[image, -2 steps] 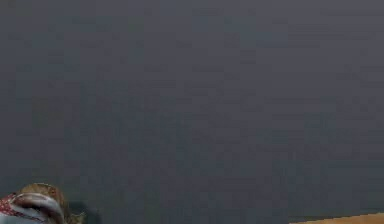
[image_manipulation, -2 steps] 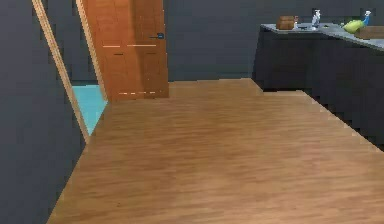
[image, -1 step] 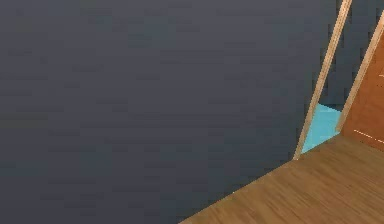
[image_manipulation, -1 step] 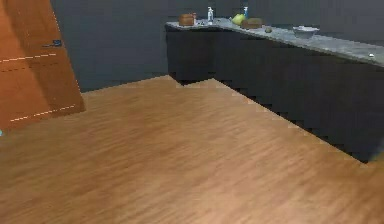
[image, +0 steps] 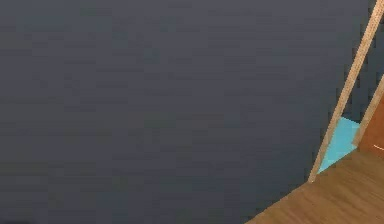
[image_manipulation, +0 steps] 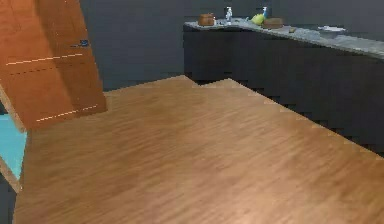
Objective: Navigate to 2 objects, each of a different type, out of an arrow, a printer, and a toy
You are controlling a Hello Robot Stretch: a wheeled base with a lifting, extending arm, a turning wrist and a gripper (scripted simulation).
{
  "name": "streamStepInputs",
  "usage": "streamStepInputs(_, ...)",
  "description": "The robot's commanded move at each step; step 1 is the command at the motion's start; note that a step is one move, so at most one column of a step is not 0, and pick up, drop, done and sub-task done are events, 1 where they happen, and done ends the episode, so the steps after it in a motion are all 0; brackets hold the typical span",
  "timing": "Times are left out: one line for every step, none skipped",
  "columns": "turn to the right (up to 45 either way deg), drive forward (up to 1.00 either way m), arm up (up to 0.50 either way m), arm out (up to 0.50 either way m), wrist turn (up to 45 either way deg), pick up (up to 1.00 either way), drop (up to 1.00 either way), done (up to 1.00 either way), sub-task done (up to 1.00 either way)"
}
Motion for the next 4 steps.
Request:
streamStepInputs(-45.0, 0.0, 0.0, 0.0, 0.0, 0.0, 0.0, 0.0, 0.0)
streamStepInputs(-45.0, 0.0, 0.0, 0.0, 0.0, 0.0, 0.0, 0.0, 0.0)
streamStepInputs(0.0, 0.0, 0.0, 0.0, 0.0, 0.0, 0.0, 0.0, 1.0)
streamStepInputs(45.0, 0.0, 0.0, 0.0, 0.0, 0.0, 0.0, 0.0, 0.0)
